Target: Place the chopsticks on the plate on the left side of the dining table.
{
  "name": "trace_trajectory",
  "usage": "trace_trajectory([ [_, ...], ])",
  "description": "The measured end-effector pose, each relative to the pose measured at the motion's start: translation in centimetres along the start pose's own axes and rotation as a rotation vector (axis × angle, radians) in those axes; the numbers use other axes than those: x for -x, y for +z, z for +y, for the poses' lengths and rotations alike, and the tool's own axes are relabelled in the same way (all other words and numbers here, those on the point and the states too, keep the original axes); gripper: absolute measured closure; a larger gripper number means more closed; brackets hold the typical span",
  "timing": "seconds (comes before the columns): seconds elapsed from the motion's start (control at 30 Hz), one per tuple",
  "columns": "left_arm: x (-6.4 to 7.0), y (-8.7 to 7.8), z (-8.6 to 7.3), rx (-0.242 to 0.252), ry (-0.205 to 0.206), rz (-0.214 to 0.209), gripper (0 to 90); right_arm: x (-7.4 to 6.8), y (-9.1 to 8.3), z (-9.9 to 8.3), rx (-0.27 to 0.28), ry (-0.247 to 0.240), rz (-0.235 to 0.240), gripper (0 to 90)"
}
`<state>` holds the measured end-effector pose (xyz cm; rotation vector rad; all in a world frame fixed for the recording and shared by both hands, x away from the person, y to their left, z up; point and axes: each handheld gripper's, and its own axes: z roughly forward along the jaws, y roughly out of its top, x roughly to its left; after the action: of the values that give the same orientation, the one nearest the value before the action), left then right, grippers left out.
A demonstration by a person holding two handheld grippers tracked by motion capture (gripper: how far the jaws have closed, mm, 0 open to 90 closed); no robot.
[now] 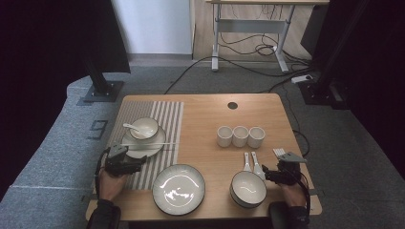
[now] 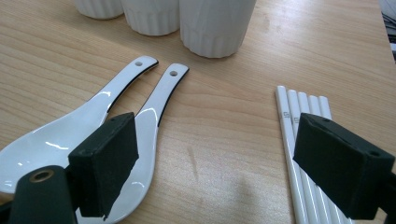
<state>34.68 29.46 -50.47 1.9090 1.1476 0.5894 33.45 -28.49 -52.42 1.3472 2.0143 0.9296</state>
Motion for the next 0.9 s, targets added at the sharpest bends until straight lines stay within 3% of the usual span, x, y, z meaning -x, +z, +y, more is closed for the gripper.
trace_trajectory([
  [0.23,0.8,-0.2,-1.4,-0.044,0.021,0.023,0.0,0.3,-0.1,0.1,-0.007,0.010,0.012,13.1],
  [0.37,1.0,-0.1,-2.1,-0.049,0.005,0.014,0.0,0.6,-0.3,0.4,-0.028,0.059,0.042,11.0],
  [0.47,1.1,0.1,-2.3,-0.068,0.028,0.027,0.0,0.9,-0.6,0.7,-0.036,0.094,0.045,8.2],
  [0.73,1.1,0.1,-2.4,-0.065,0.038,0.034,0.0,1.9,-0.8,-0.2,-0.174,0.106,0.084,7.3],
  [0.9,1.3,0.2,-2.4,-0.069,0.055,0.029,0.0,2.7,-1.7,0.0,-0.225,0.091,0.082,15.6],
])
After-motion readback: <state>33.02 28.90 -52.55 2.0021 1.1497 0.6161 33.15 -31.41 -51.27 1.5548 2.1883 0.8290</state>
